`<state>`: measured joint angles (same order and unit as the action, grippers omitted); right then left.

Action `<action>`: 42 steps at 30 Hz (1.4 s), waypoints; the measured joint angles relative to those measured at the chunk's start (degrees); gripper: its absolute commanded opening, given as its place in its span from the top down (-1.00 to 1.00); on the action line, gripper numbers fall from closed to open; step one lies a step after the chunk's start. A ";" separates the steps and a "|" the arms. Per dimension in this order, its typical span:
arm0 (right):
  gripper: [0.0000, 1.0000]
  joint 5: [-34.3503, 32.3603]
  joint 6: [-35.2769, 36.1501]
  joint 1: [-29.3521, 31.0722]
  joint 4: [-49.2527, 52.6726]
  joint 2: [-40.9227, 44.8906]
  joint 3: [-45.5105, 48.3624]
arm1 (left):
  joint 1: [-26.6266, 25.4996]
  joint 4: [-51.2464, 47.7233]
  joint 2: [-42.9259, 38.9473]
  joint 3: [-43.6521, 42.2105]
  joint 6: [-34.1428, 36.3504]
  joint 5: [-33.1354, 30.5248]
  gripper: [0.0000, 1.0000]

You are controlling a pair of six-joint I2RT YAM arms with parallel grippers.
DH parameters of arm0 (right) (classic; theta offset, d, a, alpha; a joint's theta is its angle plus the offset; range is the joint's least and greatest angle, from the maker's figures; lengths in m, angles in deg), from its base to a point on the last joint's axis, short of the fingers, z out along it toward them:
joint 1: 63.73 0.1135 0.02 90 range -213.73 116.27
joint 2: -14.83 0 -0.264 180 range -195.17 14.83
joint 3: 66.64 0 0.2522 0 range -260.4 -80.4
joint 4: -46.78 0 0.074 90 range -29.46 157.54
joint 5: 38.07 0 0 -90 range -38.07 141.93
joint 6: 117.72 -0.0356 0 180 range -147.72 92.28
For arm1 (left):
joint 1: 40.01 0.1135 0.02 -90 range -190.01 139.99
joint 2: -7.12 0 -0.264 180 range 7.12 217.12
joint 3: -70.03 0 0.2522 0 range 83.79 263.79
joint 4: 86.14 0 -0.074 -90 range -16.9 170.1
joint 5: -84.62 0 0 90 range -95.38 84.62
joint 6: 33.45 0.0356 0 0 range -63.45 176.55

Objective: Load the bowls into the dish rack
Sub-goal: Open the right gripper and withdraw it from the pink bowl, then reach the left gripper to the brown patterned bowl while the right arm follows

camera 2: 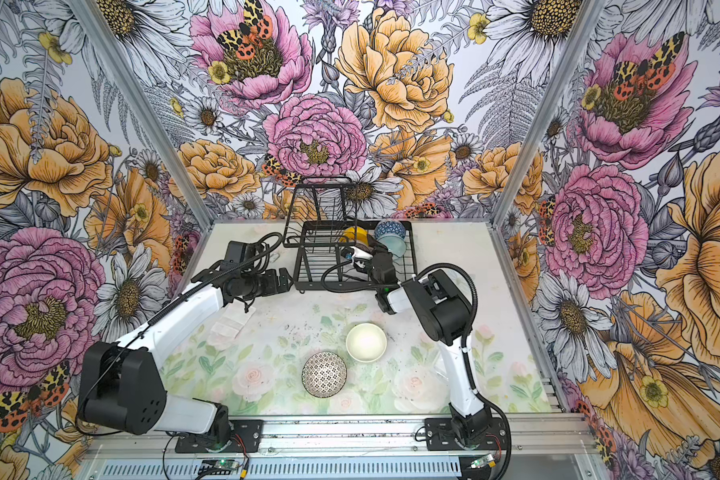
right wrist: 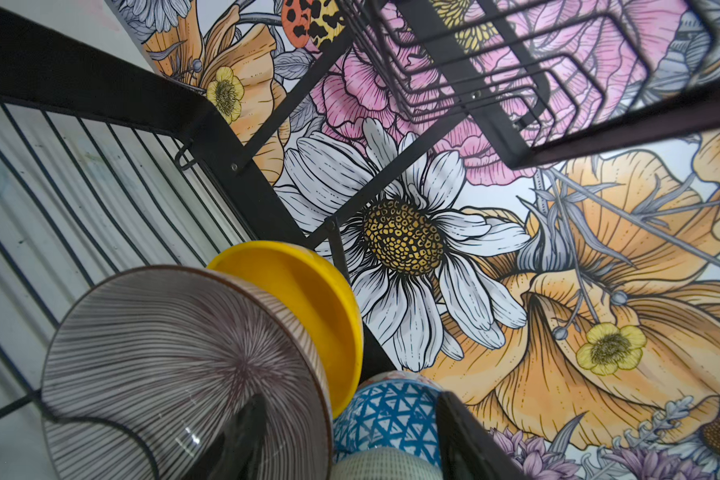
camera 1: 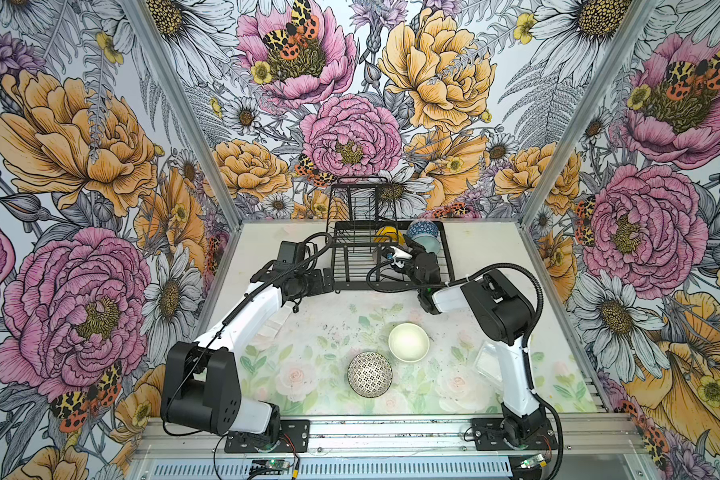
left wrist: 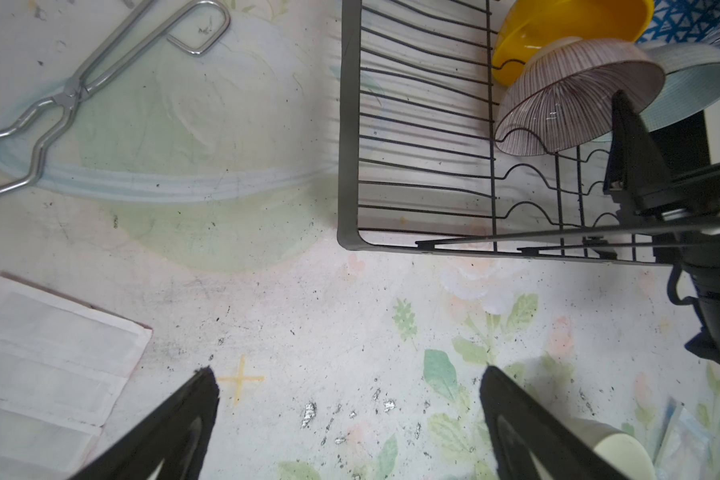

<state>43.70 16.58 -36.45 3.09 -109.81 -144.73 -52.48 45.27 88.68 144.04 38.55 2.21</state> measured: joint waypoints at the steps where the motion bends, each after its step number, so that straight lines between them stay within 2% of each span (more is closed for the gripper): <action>1: -0.72 -0.07 -0.07 0.00 -0.02 0.52 0.39 | 0.00 0.02 -0.13 -0.07 0.00 0.00 -0.98; 6: -0.86 -0.42 -1.07 -0.37 -0.24 2.97 2.25 | 0.00 0.00 -0.48 -0.07 0.00 0.00 -0.97; 15: -0.98 -1.64 -3.39 -0.52 0.33 6.73 6.47 | 0.00 0.04 -1.09 -0.70 0.00 -0.02 -0.97; 22: -0.99 -2.86 -6.32 -0.52 2.80 11.98 10.49 | -0.13 0.02 -1.68 -0.98 0.00 -0.04 -0.98; 31: -0.99 -6.58 -11.52 -0.15 7.43 23.08 15.96 | -1.36 -0.09 -3.65 -1.75 -0.04 -0.13 -0.97; 37: -0.99 -10.64 -20.00 1.22 21.07 33.31 17.57 | -3.69 -1.16 -5.95 -2.21 -0.24 -0.83 -0.97; 42: -0.99 -15.58 -32.17 1.70 45.90 40.85 10.84 | -6.36 -2.89 -8.26 -2.95 -1.18 -1.64 -0.98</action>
<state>28.12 -15.60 -34.74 48.99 -68.96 -133.89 -58.84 42.38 80.42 141.09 37.37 0.57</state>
